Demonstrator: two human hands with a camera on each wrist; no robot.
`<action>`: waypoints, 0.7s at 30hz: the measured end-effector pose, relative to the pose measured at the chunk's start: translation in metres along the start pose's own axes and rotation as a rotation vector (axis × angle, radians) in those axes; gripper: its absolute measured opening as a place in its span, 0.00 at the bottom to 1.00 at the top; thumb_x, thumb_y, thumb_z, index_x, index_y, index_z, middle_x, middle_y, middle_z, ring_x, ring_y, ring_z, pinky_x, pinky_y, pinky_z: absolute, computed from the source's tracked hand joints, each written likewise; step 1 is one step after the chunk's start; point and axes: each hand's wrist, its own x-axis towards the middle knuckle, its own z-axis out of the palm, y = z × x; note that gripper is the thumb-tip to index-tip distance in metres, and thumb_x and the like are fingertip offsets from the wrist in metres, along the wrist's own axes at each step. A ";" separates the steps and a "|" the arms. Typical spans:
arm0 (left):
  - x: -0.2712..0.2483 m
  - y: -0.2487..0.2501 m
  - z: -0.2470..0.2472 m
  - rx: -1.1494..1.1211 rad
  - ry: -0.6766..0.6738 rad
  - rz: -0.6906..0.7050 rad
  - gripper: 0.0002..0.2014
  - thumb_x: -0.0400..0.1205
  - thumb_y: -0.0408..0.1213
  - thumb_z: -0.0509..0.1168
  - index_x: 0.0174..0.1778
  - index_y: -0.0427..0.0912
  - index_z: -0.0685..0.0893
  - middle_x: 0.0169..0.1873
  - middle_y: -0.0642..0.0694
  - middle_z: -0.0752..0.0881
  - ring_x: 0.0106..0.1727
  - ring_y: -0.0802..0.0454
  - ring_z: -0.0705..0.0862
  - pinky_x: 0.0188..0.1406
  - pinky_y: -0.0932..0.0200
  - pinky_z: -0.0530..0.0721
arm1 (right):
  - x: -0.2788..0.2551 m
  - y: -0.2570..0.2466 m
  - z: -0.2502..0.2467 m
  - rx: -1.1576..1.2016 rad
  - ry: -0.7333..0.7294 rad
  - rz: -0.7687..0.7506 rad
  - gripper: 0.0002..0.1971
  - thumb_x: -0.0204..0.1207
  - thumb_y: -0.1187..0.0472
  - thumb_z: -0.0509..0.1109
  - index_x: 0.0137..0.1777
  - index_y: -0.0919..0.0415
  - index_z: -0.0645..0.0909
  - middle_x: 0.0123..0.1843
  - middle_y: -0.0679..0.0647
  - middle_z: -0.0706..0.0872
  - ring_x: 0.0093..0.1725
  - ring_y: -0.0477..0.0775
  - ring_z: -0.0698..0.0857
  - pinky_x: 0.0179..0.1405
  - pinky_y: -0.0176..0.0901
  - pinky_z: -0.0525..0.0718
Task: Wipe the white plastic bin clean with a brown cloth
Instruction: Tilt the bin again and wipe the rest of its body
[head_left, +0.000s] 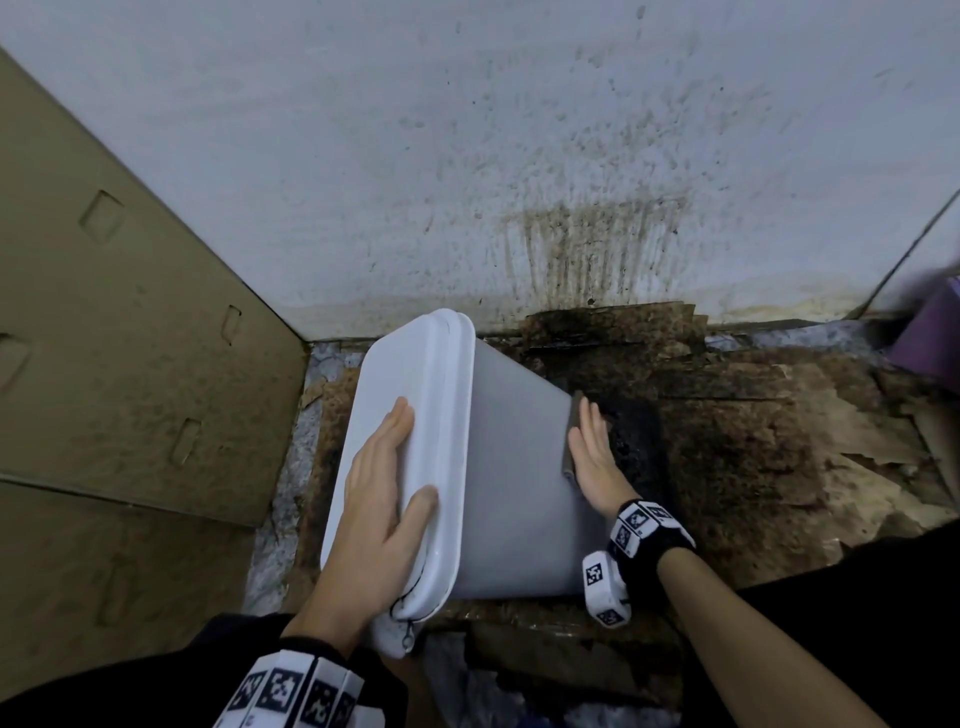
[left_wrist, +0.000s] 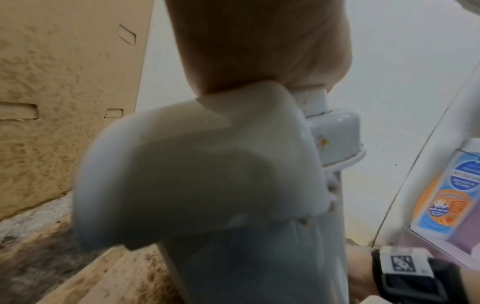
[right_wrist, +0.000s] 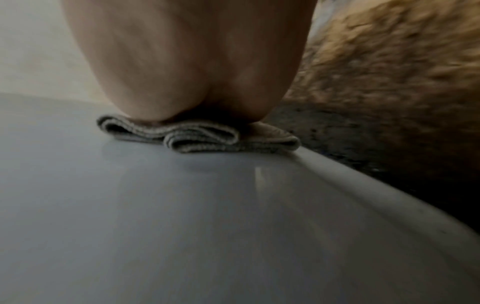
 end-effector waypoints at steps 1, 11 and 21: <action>0.000 0.000 0.000 0.002 0.001 0.005 0.35 0.86 0.52 0.55 0.90 0.51 0.55 0.89 0.63 0.55 0.90 0.59 0.53 0.88 0.47 0.56 | -0.001 0.006 -0.003 0.027 -0.004 0.044 0.27 0.94 0.57 0.41 0.88 0.54 0.34 0.90 0.53 0.31 0.88 0.54 0.29 0.86 0.51 0.31; 0.002 -0.001 0.001 0.013 0.018 0.007 0.35 0.86 0.53 0.55 0.90 0.48 0.56 0.89 0.60 0.56 0.89 0.61 0.54 0.88 0.46 0.57 | -0.005 0.000 0.019 0.166 0.151 0.065 0.27 0.92 0.60 0.43 0.89 0.65 0.44 0.91 0.60 0.39 0.90 0.59 0.36 0.88 0.52 0.33; 0.005 0.001 0.004 0.045 0.040 0.037 0.36 0.85 0.53 0.54 0.89 0.43 0.58 0.89 0.53 0.59 0.89 0.60 0.56 0.88 0.55 0.54 | -0.063 -0.088 0.056 0.230 0.144 -0.262 0.26 0.93 0.52 0.44 0.89 0.40 0.44 0.90 0.39 0.39 0.88 0.41 0.34 0.86 0.44 0.34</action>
